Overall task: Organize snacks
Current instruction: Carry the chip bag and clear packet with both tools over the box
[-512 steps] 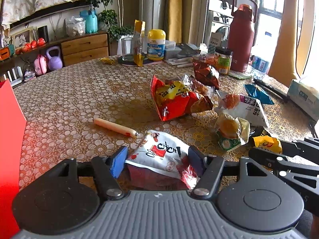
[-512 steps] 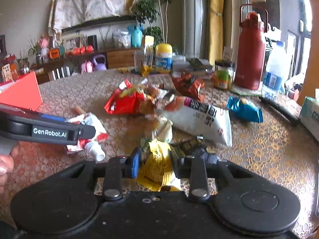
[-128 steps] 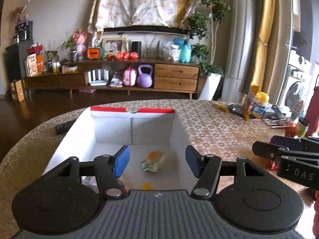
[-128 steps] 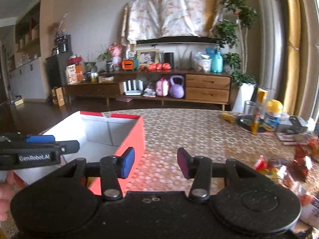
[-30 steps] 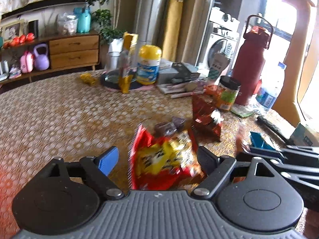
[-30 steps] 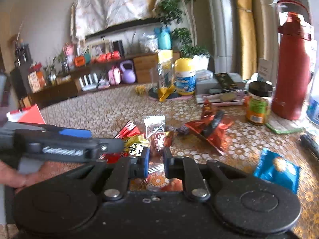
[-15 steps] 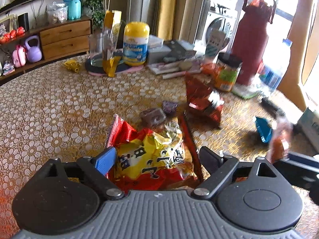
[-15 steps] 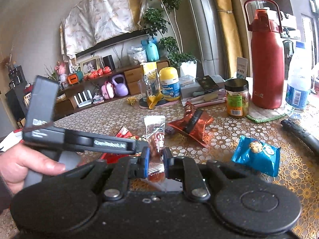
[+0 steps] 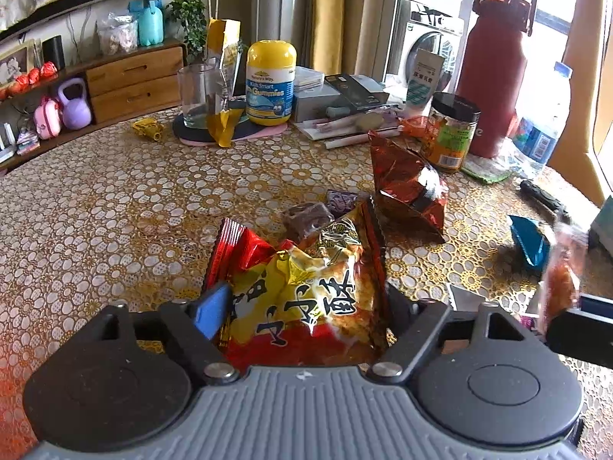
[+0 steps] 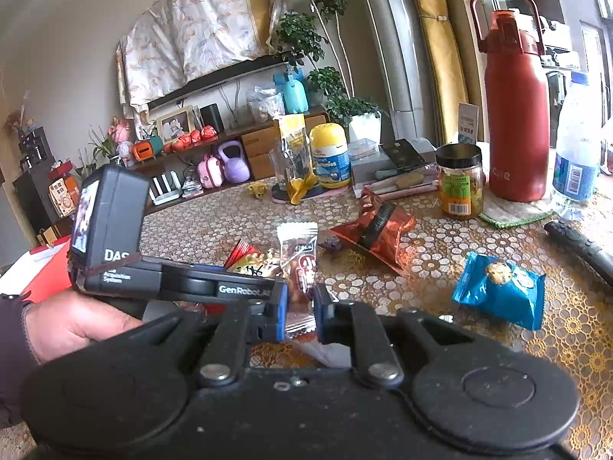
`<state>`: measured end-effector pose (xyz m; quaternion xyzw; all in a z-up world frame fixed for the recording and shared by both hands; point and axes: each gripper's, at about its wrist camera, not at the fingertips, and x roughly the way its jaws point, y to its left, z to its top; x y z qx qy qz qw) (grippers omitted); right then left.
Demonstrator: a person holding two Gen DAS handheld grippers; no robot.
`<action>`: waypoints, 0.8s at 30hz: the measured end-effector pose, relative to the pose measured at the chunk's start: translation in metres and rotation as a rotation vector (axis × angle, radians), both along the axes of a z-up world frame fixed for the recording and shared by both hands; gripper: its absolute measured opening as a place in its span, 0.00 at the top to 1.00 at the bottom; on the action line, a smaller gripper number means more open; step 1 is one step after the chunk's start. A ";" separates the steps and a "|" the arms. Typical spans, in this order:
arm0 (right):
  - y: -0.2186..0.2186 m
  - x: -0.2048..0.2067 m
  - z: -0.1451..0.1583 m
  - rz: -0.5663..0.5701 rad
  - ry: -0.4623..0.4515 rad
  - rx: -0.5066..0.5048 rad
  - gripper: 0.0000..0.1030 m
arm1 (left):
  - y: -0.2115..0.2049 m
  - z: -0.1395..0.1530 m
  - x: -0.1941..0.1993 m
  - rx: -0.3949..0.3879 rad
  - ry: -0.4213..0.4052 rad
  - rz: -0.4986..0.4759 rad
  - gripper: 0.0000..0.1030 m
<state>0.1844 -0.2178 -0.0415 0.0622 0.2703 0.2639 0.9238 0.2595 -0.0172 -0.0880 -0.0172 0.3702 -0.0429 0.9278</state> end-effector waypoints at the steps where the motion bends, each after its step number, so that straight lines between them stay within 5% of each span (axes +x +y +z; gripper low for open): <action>1: 0.000 0.000 0.000 -0.002 0.002 0.000 0.87 | 0.001 0.000 -0.001 0.002 -0.003 -0.001 0.26; 10: 0.003 -0.009 -0.001 -0.014 0.012 -0.007 0.87 | 0.003 0.011 -0.028 -0.003 -0.050 -0.009 0.34; 24: 0.021 -0.043 0.020 0.006 -0.024 -0.010 0.87 | 0.047 0.080 -0.139 -0.033 -0.196 0.098 0.34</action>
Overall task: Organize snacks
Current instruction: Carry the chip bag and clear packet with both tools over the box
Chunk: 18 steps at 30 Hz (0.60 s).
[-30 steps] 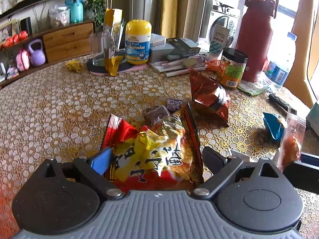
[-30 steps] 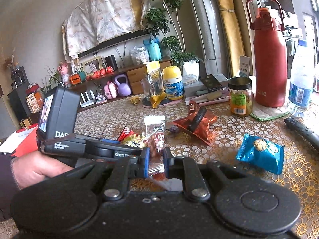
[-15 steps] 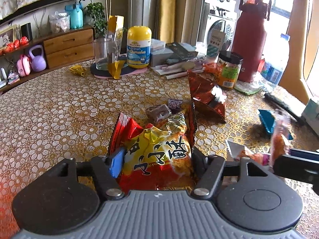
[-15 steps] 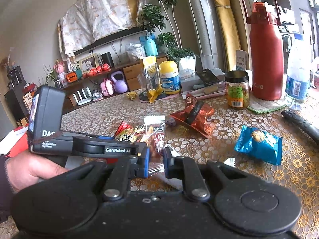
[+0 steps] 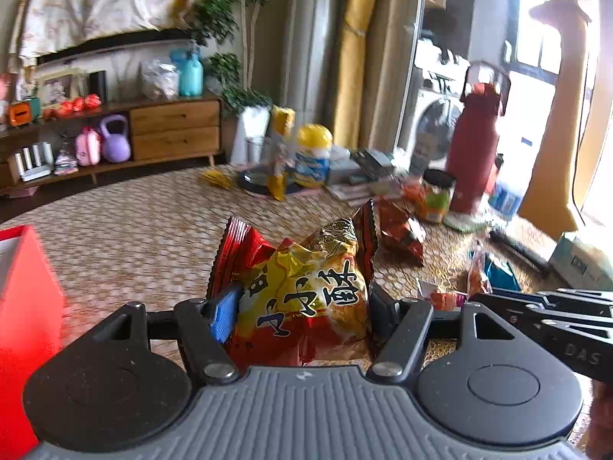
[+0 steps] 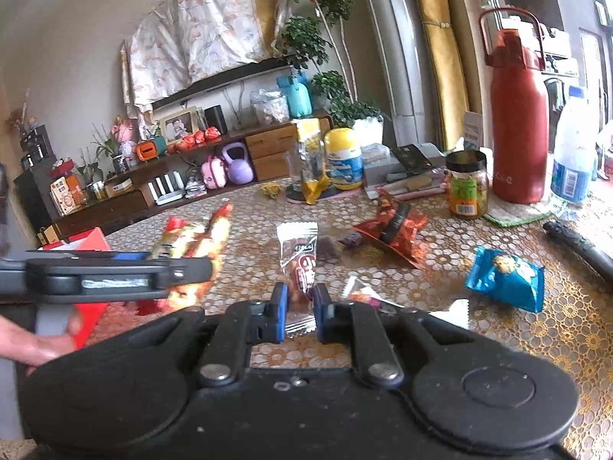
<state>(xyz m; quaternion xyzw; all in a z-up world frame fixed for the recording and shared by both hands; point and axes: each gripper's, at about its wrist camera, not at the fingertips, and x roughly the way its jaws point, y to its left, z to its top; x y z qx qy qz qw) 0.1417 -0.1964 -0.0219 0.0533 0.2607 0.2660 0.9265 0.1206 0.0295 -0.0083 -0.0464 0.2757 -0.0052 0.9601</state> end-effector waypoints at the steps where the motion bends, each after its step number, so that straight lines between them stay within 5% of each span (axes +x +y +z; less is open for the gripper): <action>1: 0.003 -0.003 0.002 0.006 -0.004 0.000 0.87 | 0.004 0.004 -0.007 0.000 -0.008 0.009 0.34; 18: 0.088 -0.051 0.044 0.170 -0.092 -0.030 0.87 | 0.088 0.045 -0.100 -0.036 -0.106 0.186 0.34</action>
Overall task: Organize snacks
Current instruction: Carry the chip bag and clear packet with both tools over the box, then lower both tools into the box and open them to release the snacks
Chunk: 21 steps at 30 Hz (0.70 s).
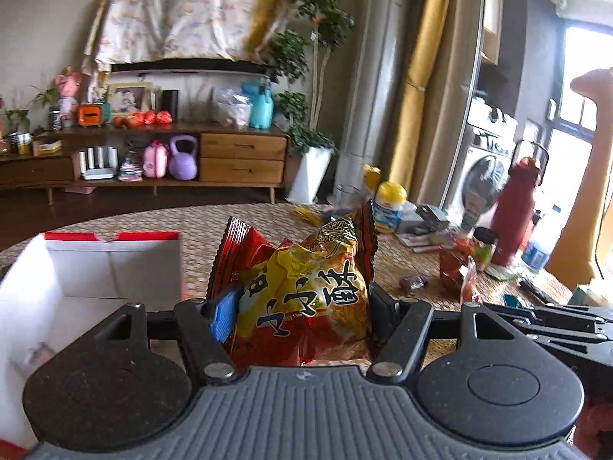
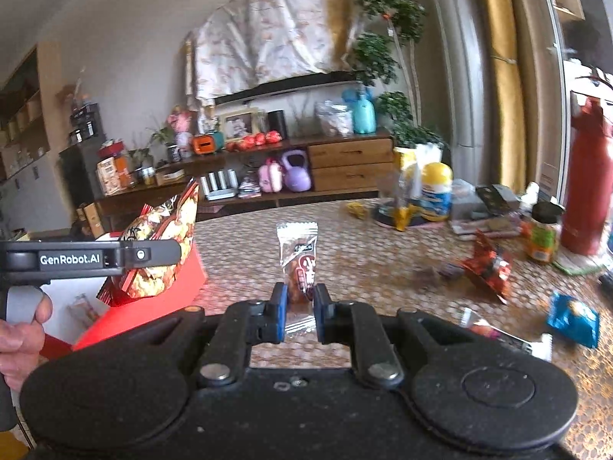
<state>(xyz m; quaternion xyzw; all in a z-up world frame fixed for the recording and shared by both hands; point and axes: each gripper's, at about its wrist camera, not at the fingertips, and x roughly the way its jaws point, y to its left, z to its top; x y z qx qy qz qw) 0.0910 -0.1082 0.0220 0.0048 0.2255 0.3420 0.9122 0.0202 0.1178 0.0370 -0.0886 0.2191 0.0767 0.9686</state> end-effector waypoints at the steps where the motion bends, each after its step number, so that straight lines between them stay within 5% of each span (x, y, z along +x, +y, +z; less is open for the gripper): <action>1: 0.005 -0.002 0.002 0.012 -0.003 -0.002 0.87 | 0.004 0.002 -0.005 -0.002 -0.005 0.011 0.34; 21: 0.129 -0.029 0.024 0.260 -0.042 -0.036 0.87 | 0.095 -0.002 -0.074 -0.015 0.008 0.250 0.34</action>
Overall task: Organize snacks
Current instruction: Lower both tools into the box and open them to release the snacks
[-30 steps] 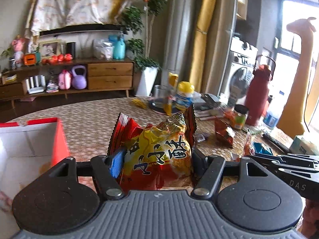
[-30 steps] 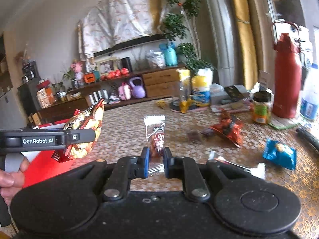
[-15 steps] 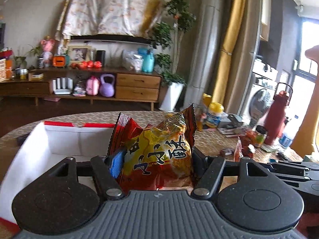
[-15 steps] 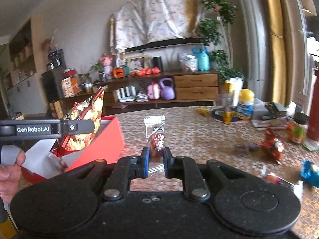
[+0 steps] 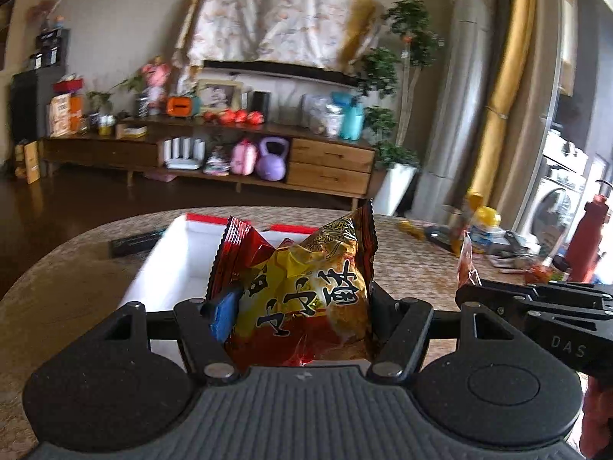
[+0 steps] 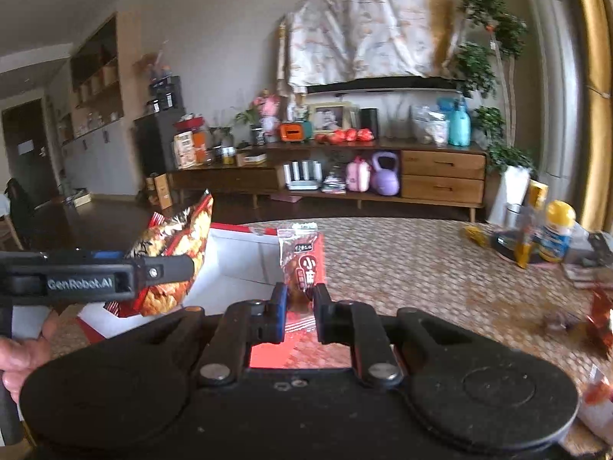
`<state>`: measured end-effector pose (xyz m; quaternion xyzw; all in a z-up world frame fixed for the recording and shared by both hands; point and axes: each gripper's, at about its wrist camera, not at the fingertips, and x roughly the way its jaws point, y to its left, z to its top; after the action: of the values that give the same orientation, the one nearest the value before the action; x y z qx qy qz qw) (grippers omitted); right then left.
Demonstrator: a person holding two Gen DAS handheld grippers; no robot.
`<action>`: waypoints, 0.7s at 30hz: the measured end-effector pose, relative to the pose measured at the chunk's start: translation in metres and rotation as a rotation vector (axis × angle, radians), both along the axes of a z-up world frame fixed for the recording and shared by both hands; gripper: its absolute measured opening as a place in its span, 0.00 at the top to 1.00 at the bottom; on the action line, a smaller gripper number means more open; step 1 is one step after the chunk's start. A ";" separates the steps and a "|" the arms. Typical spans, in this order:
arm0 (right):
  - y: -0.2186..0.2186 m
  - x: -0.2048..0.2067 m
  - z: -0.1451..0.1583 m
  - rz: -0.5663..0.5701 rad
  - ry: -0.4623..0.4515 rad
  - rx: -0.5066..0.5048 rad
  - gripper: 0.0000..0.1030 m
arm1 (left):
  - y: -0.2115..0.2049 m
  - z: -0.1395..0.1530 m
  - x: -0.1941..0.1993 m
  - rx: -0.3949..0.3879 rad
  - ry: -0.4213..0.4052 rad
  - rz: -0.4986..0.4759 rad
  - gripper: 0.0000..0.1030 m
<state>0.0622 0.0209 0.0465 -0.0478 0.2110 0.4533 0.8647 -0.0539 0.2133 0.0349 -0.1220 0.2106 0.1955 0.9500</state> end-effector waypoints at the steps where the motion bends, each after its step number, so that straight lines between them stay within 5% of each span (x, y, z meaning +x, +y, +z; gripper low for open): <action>1: 0.007 0.000 0.000 0.013 -0.001 -0.004 0.87 | 0.005 -0.001 -0.001 -0.003 0.005 0.012 0.34; 21: 0.095 -0.036 -0.048 0.183 0.066 -0.180 0.87 | 0.057 -0.049 -0.004 -0.087 0.130 0.093 0.34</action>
<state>0.0264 0.1155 -0.0018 -0.1291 0.2741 0.5110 0.8044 -0.0582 0.2707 -0.0142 -0.1598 0.2741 0.2373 0.9182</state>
